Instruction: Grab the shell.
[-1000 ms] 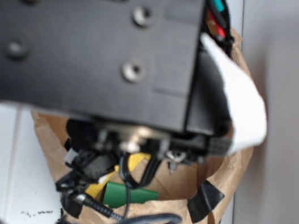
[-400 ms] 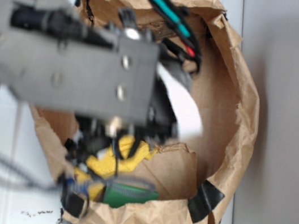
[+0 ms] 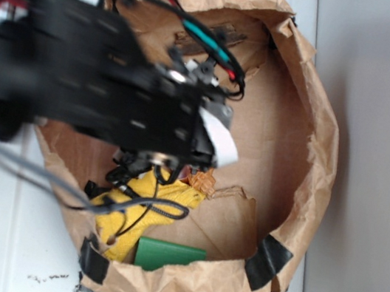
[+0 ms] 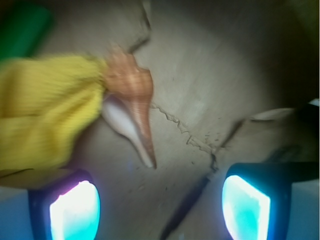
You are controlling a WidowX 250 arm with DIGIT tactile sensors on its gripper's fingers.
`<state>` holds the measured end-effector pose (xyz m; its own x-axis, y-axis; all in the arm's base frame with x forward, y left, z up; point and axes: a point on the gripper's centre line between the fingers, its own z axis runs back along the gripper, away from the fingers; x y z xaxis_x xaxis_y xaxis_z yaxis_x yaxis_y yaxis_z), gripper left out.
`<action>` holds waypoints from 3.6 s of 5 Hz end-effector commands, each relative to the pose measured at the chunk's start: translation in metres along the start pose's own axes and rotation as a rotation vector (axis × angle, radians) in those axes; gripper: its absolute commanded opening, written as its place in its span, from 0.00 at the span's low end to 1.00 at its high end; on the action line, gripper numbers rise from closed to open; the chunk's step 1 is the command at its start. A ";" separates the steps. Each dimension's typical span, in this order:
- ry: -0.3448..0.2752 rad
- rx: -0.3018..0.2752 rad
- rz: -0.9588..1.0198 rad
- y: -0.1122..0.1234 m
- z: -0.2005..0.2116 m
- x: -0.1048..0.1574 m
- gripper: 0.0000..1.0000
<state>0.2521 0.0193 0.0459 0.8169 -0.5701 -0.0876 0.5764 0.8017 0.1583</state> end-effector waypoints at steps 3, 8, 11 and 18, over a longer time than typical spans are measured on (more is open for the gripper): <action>-0.096 0.019 -0.160 0.004 0.021 0.057 1.00; -0.122 -0.066 -0.073 0.014 0.023 0.068 1.00; -0.140 -0.101 -0.110 0.006 0.009 0.083 1.00; -0.195 -0.133 0.083 0.022 0.047 0.041 0.00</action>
<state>0.2945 0.0008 0.0775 0.8479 -0.5265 0.0611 0.5280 0.8492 -0.0084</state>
